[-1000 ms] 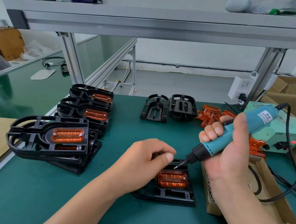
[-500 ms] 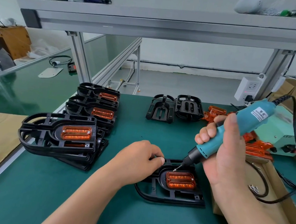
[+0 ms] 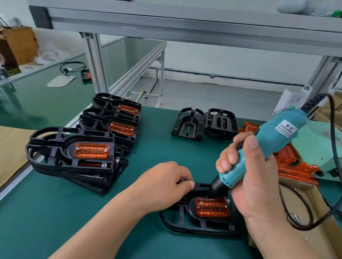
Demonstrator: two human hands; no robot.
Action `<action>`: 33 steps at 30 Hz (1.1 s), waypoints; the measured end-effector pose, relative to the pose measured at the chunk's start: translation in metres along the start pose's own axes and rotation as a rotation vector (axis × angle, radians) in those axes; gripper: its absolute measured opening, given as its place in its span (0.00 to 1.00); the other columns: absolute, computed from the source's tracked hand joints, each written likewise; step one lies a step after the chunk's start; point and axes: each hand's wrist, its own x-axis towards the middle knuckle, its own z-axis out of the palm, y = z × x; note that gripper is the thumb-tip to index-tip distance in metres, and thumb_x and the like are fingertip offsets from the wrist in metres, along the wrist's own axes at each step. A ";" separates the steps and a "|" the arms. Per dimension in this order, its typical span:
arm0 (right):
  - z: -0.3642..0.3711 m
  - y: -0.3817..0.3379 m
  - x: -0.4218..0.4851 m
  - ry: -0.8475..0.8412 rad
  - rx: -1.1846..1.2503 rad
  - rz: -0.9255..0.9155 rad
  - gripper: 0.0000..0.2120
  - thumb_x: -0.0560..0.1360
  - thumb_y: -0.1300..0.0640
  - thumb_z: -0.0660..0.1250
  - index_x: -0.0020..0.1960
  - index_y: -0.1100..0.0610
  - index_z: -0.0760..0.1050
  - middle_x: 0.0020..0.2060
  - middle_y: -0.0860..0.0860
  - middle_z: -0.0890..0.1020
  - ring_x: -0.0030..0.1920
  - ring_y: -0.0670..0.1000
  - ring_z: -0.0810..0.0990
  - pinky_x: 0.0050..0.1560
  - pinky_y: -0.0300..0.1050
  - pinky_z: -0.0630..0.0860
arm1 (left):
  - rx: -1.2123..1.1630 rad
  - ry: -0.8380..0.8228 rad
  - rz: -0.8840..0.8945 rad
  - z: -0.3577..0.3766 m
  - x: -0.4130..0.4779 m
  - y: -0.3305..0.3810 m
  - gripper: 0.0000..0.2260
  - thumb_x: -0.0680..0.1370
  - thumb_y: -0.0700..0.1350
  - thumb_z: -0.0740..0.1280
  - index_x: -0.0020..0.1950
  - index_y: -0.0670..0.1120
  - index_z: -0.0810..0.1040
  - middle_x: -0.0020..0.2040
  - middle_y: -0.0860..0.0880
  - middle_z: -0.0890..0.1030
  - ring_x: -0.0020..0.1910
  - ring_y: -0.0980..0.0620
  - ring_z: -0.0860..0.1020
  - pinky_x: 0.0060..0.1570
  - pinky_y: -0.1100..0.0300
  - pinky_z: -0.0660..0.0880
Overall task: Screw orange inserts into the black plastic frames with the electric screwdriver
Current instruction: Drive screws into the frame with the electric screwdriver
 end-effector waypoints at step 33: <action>0.039 0.006 0.005 -0.294 -0.297 0.063 0.24 0.73 0.38 0.79 0.49 0.58 0.77 0.31 0.58 0.72 0.30 0.56 0.70 0.35 0.50 0.71 | 0.033 0.044 0.026 0.005 0.001 0.005 0.15 0.81 0.51 0.64 0.34 0.59 0.70 0.34 0.52 0.73 0.35 0.48 0.72 0.37 0.51 0.74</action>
